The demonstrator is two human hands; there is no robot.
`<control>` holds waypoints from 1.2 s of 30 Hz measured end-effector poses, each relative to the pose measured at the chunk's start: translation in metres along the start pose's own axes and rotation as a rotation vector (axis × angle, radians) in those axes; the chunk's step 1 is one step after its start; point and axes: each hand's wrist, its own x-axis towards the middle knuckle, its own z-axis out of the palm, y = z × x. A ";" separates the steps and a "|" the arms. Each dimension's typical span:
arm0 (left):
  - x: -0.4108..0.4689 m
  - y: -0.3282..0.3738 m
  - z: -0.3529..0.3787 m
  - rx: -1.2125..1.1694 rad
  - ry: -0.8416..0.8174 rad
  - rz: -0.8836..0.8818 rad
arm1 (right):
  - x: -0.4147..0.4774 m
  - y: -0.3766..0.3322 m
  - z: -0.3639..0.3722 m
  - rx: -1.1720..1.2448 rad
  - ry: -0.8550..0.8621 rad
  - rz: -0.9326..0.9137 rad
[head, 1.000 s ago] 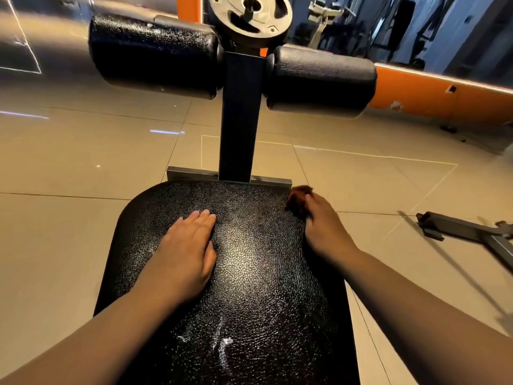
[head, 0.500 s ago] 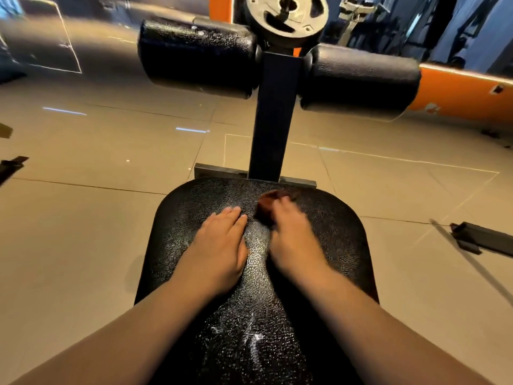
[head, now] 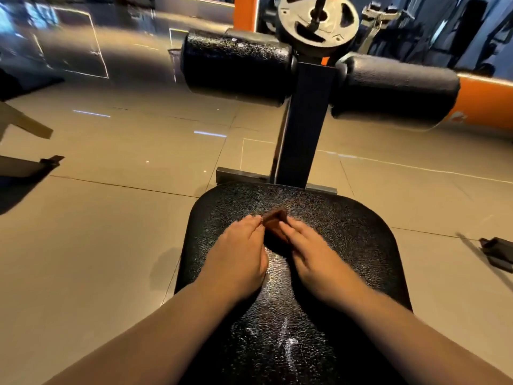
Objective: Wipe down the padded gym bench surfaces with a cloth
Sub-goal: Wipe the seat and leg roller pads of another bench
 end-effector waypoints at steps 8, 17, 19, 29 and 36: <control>-0.032 -0.021 -0.005 -0.005 0.044 -0.036 | 0.016 -0.045 0.031 0.004 0.048 -0.010; -0.048 -0.030 -0.010 -0.027 0.098 -0.135 | 0.024 -0.041 0.025 -0.019 0.088 0.094; -0.049 -0.030 -0.012 -0.036 0.106 -0.167 | 0.006 -0.054 0.031 0.016 0.037 -0.031; -0.062 -0.023 -0.012 -0.090 0.139 -0.192 | -0.005 -0.048 0.029 0.017 0.118 0.134; -0.066 -0.029 -0.019 -0.313 0.191 -0.326 | -0.021 -0.043 0.027 -0.014 -0.045 -0.123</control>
